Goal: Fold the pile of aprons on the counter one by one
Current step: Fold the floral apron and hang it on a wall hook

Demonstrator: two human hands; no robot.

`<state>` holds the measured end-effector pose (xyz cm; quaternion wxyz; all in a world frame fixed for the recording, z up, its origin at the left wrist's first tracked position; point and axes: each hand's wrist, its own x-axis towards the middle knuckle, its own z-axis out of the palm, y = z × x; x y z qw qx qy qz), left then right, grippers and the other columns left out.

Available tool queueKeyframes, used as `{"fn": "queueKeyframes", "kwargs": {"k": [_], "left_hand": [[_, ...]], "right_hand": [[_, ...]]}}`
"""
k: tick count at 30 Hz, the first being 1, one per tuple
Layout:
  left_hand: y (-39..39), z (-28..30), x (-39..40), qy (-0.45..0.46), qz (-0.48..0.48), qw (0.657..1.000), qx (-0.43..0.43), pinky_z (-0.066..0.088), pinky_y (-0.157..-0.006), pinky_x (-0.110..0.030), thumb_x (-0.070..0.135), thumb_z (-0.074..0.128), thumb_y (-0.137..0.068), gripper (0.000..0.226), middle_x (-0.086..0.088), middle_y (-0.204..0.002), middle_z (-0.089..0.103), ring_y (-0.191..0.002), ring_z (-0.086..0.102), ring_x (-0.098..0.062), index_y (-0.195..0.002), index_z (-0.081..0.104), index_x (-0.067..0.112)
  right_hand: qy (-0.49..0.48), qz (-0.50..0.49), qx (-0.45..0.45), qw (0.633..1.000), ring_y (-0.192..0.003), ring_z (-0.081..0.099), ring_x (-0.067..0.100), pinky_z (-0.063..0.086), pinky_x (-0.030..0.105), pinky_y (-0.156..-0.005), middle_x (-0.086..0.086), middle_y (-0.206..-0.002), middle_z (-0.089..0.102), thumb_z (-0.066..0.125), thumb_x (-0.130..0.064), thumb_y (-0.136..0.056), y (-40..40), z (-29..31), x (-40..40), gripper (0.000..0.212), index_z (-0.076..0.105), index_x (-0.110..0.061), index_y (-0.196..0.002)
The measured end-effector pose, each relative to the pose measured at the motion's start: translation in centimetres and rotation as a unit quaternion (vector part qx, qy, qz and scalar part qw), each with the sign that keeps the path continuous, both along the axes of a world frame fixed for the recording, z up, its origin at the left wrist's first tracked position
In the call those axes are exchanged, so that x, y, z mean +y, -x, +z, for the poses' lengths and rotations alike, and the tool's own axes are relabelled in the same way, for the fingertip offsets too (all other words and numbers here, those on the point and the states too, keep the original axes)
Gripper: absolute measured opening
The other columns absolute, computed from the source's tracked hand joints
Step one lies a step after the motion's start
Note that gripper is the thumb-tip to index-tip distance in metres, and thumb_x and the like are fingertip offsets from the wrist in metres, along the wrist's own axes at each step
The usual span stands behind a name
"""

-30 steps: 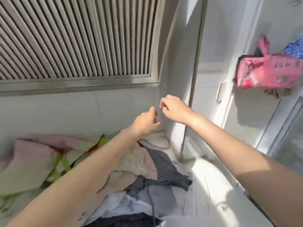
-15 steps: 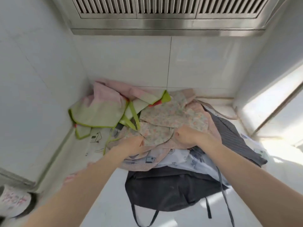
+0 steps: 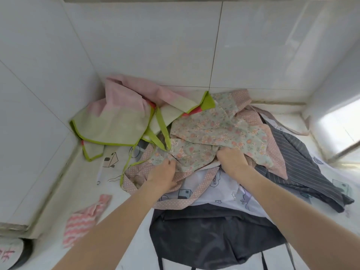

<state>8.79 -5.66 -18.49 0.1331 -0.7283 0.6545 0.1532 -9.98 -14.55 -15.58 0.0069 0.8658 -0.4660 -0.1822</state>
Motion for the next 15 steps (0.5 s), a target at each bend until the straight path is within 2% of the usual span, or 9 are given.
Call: {"fn": "queueKeyframes", "kwargs": {"k": [1, 2, 4, 6, 7, 8, 10, 12, 15], "left_hand": [[0.1, 0.1, -0.2, 0.0, 0.004, 1.0, -0.006, 0.04, -0.069, -0.034, 0.033, 0.06, -0.09, 0.061, -0.011, -0.131, 0.038, -0.106, 0.056, -0.03, -0.138, 0.029, 0.01], [0.3, 0.3, -0.4, 0.001, 0.008, 1.0, -0.008, 0.042, -0.071, -0.034, 0.033, 0.058, -0.091, 0.058, -0.012, -0.131, 0.04, -0.108, 0.055, -0.031, -0.137, 0.032, 0.009], [0.1, 0.7, -1.0, 0.029, 0.03, 0.999, 0.008, 0.046, -0.078, -0.036, 0.023, 0.052, -0.095, 0.036, -0.014, -0.125, 0.05, -0.107, 0.056, -0.033, -0.127, 0.046, 0.007], [-0.6, 2.1, -1.9, 0.088, 0.106, 0.986, 0.094, 0.052, -0.079, -0.04, 0.009, 0.044, -0.095, 0.019, -0.018, -0.11, 0.061, -0.096, 0.063, -0.035, -0.11, 0.055, 0.005], [-1.0, 3.6, -2.8, 0.118, 0.17, 0.963, 0.173, 0.054, -0.078, -0.042, 0.006, 0.042, -0.094, 0.017, -0.018, -0.107, 0.063, -0.089, 0.066, -0.036, -0.106, 0.055, 0.004], [-1.5, 5.3, -3.7, 0.146, 0.237, 0.922, 0.271, 0.054, -0.081, -0.045, 0.006, 0.042, -0.094, 0.017, -0.019, -0.11, 0.062, -0.089, 0.066, -0.036, -0.107, 0.052, 0.003], [-2.4, 10.0, -5.4, 0.207, 0.324, 0.83, 0.404, 0.048, -0.093, -0.046, 0.01, 0.046, -0.095, 0.027, -0.016, -0.123, 0.054, -0.105, 0.059, -0.036, -0.12, 0.048, -0.001], [-3.3, 16.2, -6.8, 0.256, 0.336, 0.773, 0.474, 0.049, -0.091, -0.048, 0.01, 0.047, -0.096, 0.029, -0.017, -0.119, 0.056, -0.108, 0.057, -0.039, -0.122, 0.049, -0.002], [-3.8, 27.0, -7.0, 0.364, 0.289, 0.733, 0.496, 0.051, -0.09, -0.046, 0.005, 0.046, -0.094, 0.027, -0.017, -0.115, 0.059, -0.103, 0.061, -0.034, -0.121, 0.05, 0.001]], "right_hand": [[0.006, -0.025, -0.037, 0.999, -0.079, 0.06, 0.023, 0.037, 0.03, -0.061, 0.009, -0.093, 0.058, 0.046, 0.004, -0.091, 0.0, 0.9, -0.5, 0.015, 0.056, -0.007, -0.094], [0.011, -0.054, -0.086, 0.995, -0.079, 0.059, 0.026, 0.036, 0.032, -0.06, 0.011, -0.089, 0.059, 0.043, 0.005, -0.091, -0.1, 2.0, -1.0, 0.016, 0.054, -0.006, -0.097], [0.019, -0.1, -0.185, 0.978, -0.079, 0.06, 0.032, 0.036, 0.033, -0.056, 0.016, -0.087, 0.06, 0.039, 0.008, -0.09, -0.4, 4.9, -1.7, 0.026, 0.046, -0.002, -0.113], [0.011, -0.146, -0.279, 0.949, -0.071, 0.062, 0.033, 0.043, 0.033, -0.051, 0.02, -0.083, 0.058, 0.036, 0.008, -0.091, -0.6, 8.9, -2.3, 0.026, 0.042, -0.001, -0.115], [0.013, -0.17, -0.322, 0.931, -0.074, 0.063, 0.034, 0.048, 0.034, -0.056, 0.023, -0.087, 0.059, 0.037, 0.007, -0.092, -0.5, 11.4, -2.8, 0.023, 0.042, 0.0, -0.113], [0.016, -0.19, -0.354, 0.916, -0.083, 0.064, 0.036, 0.05, 0.037, -0.066, 0.025, -0.094, 0.06, 0.039, 0.006, -0.092, -0.4, 13.6, -3.3, 0.02, 0.043, 0.0, -0.11], [0.037, -0.202, -0.391, 0.897, -0.096, 0.063, 0.038, 0.051, 0.041, -0.083, 0.028, -0.104, 0.061, 0.046, 0.007, -0.087, 0.1, 17.4, -4.3, 0.016, 0.044, -0.002, -0.101], [0.08, -0.201, -0.408, 0.887, -0.1, 0.063, 0.04, 0.05, 0.044, -0.086, 0.03, -0.105, 0.062, 0.053, 0.008, -0.083, 0.6, 21.7, -4.9, 0.02, 0.044, -0.005, -0.096], [0.212, -0.166, -0.473, 0.839, -0.103, 0.059, 0.037, 0.047, 0.038, -0.086, 0.026, -0.11, 0.058, 0.045, 0.001, -0.09, 0.9, 30.7, -3.1, 0.016, 0.048, 0.0, -0.106]]}}
